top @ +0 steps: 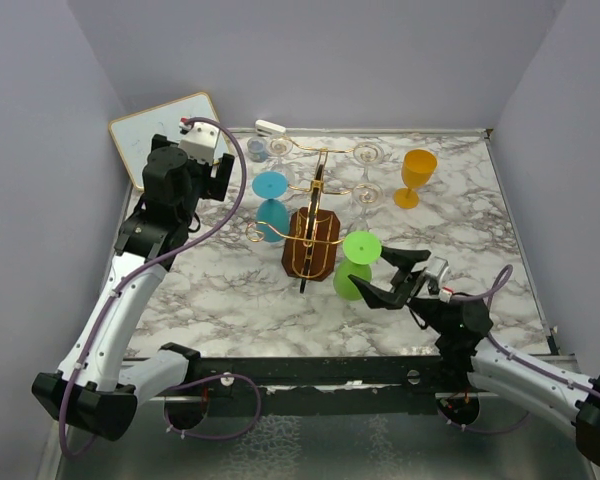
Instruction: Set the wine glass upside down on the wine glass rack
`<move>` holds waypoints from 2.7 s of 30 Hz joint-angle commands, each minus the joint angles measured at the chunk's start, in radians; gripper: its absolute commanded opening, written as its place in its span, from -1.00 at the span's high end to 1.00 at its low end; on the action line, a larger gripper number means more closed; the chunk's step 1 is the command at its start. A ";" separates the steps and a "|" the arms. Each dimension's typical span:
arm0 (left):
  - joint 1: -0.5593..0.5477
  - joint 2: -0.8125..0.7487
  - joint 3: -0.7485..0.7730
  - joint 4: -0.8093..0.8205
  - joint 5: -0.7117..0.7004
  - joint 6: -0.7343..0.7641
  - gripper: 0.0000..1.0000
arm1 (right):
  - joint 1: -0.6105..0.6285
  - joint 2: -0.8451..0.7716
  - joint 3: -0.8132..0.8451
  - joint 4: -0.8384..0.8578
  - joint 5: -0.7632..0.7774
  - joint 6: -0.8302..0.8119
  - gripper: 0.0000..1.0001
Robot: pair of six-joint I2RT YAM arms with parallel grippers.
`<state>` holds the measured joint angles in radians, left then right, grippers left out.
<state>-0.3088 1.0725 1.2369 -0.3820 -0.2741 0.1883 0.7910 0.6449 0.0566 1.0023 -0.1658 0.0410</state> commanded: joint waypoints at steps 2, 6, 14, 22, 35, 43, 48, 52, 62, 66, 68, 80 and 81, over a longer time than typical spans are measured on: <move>0.007 -0.041 -0.021 0.030 0.028 -0.032 -0.93 | 0.003 -0.079 0.012 -0.262 0.125 0.025 -0.70; 0.007 -0.062 -0.038 0.027 0.044 -0.040 -0.92 | 0.004 -0.136 0.039 -0.419 0.254 0.050 -0.61; 0.006 -0.099 -0.069 0.023 0.048 -0.056 -0.92 | 0.002 -0.335 0.031 -0.593 0.458 0.125 -0.71; 0.011 -0.116 -0.085 0.017 0.067 -0.072 -0.92 | 0.003 -0.406 0.050 -0.698 0.619 0.143 -0.99; 0.054 -0.143 -0.063 -0.066 0.131 -0.108 -0.96 | -0.001 0.228 0.795 -1.580 1.109 0.598 -0.99; 0.071 -0.156 -0.048 -0.135 0.214 -0.119 -0.98 | -0.544 0.507 1.044 -1.486 0.530 0.462 -0.89; 0.074 -0.144 -0.029 -0.160 0.247 -0.100 -0.98 | -0.627 0.687 1.226 -1.509 0.476 0.428 -0.61; 0.074 -0.116 0.006 -0.226 0.316 -0.051 -0.98 | -0.640 0.831 1.341 -1.513 0.470 0.398 -0.48; 0.092 -0.051 0.090 -0.308 0.268 0.006 -0.98 | -0.708 1.053 1.448 -1.489 0.471 0.407 -0.22; 0.107 -0.033 0.102 -0.330 0.267 0.012 -0.98 | -0.709 1.087 1.425 -1.451 0.485 0.405 -0.22; 0.118 -0.026 0.106 -0.335 0.276 0.014 -0.98 | -0.708 1.106 1.409 -1.433 0.471 0.402 -0.17; 0.150 -0.009 0.107 -0.351 0.299 0.014 -0.98 | -0.708 1.125 1.331 -1.367 0.466 0.373 0.98; 0.152 -0.009 0.108 -0.353 0.297 0.012 -0.97 | -0.708 1.103 1.313 -1.366 0.475 0.369 0.98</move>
<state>-0.1688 1.0626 1.3182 -0.7277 -0.0032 0.1940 0.0837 1.7897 1.4380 -0.4007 0.2913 0.4328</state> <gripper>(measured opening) 0.991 0.024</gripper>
